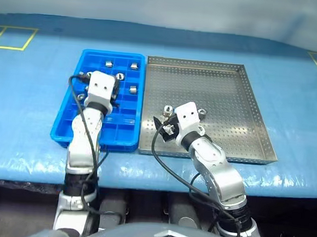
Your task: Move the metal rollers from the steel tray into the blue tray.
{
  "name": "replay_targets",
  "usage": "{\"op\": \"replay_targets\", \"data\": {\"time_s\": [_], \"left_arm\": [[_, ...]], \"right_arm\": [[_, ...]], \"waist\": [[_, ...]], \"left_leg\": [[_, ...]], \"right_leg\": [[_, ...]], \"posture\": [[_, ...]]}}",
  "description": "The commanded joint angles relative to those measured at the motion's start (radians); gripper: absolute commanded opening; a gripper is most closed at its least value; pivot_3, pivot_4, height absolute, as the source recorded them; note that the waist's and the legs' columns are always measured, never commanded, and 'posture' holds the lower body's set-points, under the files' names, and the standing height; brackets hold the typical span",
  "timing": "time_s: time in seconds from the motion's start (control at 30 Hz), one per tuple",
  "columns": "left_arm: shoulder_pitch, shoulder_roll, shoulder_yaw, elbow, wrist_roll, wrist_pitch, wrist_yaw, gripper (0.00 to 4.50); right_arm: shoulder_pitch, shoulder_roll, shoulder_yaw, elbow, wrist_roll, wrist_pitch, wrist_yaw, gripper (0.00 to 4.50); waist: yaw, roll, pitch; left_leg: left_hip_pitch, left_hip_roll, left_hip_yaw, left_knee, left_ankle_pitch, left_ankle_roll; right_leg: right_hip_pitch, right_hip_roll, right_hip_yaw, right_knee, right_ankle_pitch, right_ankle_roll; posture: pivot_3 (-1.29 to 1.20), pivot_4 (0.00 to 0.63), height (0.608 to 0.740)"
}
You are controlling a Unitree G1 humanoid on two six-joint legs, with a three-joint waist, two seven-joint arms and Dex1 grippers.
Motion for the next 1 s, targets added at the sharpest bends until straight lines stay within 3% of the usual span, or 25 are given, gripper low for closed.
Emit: {"op": "replay_targets", "data": {"time_s": [0.03, 0.57, 0.77, 0.83, 0.87, 1.0], "left_arm": [[0.050, -0.042, -0.010, -0.098, 0.023, -0.030, 0.110, 1.70], [0.193, -0.069, -0.036, -0.108, 0.031, 0.165, 0.228, 1.70], [0.174, -0.064, -0.039, -0.128, -0.014, 0.192, 0.228, 3.62], [0.120, -0.028, -0.080, -0.133, -0.075, 0.191, 0.127, 4.30], [0.082, -0.001, -0.107, -0.131, -0.098, 0.189, 0.071, 4.48], [-0.064, 0.073, -0.154, -0.083, -0.221, 0.165, -0.120, 4.48]], "right_arm": [[-0.011, -0.006, -0.003, -0.027, 0.005, 0.002, 0.010, 4.50], [0.009, -0.006, -0.008, -0.051, 0.002, 0.022, -0.001, 4.50], [0.013, -0.004, -0.010, -0.055, 0.001, 0.024, -0.011, 4.50], [0.016, -0.008, -0.018, -0.063, 0.000, 0.024, -0.015, 4.50], [0.019, -0.009, -0.026, -0.068, 0.000, 0.023, -0.019, 4.50], [0.035, -0.020, -0.053, -0.087, -0.003, 0.012, -0.026, 4.50]], "waist": [[0.003, 0.000, 0.000], [-0.009, 0.001, -0.001], [-0.010, 0.001, -0.001], [-0.009, 0.001, -0.001], [-0.006, 0.001, 0.000], [-0.008, 0.001, 0.000]], "left_leg": [[0.000, 0.000, 0.000, 0.000, 0.000, 0.000], [0.001, 0.001, 0.000, 0.000, 0.000, 0.000], [0.002, 0.002, 0.000, -0.001, 0.001, -0.001], [0.002, 0.002, 0.000, -0.001, 0.001, -0.001], [0.002, 0.002, 0.000, -0.001, 0.001, -0.001], [-0.001, 0.001, -0.001, 0.001, 0.001, -0.002]], "right_leg": [[0.000, 0.000, 0.000, 0.000, 0.000, -0.001], [0.000, 0.000, -0.003, 0.000, -0.002, -0.002], [0.000, 0.001, -0.003, 0.000, -0.004, -0.002], [0.000, 0.001, -0.003, 0.000, -0.004, -0.002], [0.000, 0.001, -0.004, 0.000, -0.004, -0.002], [0.000, 0.000, -0.005, -0.001, -0.003, -0.002]], "posture": [[0.02, 0.150, 0.740], [-0.01, 0.150, 0.740], [-0.01, 0.150, 0.740], [-0.03, 0.150, 0.740], [-0.04, 0.150, 0.740], [-0.08, 0.150, 0.740]]}}
